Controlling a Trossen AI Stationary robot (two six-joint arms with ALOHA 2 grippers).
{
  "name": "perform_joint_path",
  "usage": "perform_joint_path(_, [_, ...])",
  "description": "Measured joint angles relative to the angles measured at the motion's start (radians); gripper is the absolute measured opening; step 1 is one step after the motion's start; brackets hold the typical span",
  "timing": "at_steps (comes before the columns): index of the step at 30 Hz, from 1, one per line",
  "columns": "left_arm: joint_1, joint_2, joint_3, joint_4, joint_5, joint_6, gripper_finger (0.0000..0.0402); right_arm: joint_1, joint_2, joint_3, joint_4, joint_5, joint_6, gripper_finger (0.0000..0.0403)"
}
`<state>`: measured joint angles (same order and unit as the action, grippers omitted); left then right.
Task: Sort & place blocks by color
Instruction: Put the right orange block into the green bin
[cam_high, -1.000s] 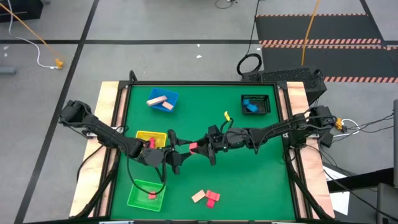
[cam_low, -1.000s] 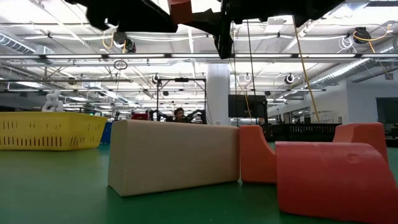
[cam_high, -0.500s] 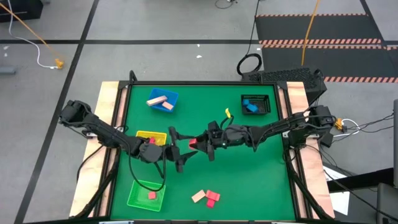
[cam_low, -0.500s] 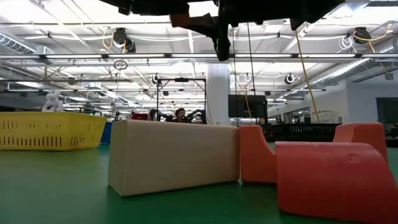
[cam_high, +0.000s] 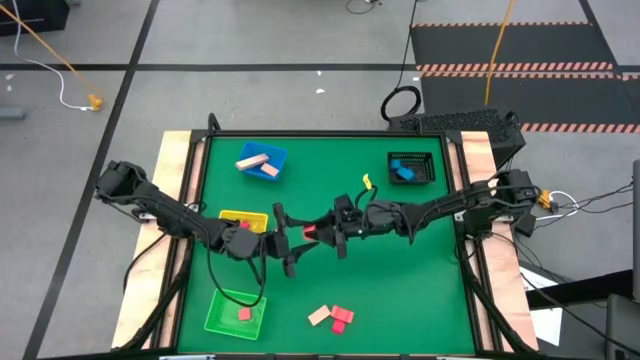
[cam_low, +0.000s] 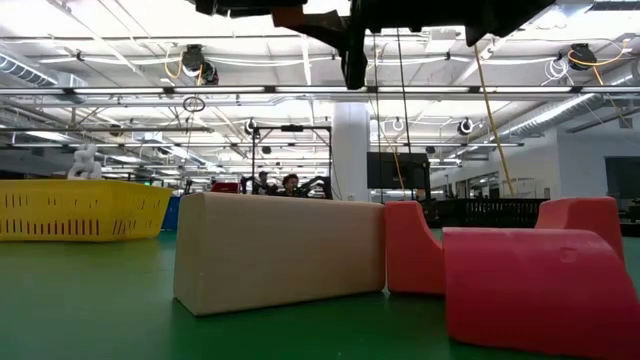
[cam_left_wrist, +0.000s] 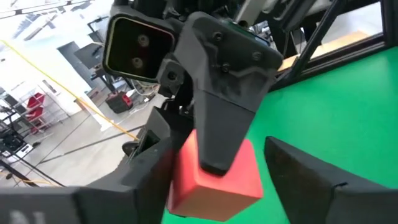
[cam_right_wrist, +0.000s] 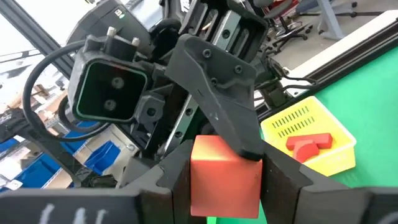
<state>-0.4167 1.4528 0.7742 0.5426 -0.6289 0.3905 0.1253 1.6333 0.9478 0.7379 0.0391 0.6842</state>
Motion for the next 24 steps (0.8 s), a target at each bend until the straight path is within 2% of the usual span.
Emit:
perform_joint_path(5, [-0.001,0.0,0.0,0.002,-0.004,-0.004,0.0161,0.001,0.0,0.0,0.007,-0.019,0.027,0.013])
perform_joint_path(14, [-0.004,0.0,0.0,0.01,0.0,-0.033,0.016,-0.001,0.0,-0.001,0.01,-0.045,0.047,0.0137])
perform_joint_path(17, [-0.007,0.0,0.0,0.016,0.009,-0.054,0.0157,-0.009,0.0,-0.001,0.015,-0.075,0.053,0.0154])
perform_joint_path(19, [-0.012,0.0,0.0,0.016,0.013,-0.067,0.0145,-0.021,0.0,-0.001,0.019,-0.114,0.054,0.017])
perform_joint_path(24, [-0.029,0.002,0.0,0.008,0.011,-0.075,0.0143,-0.055,-0.002,0.001,0.025,-0.22,0.053,0.0205])
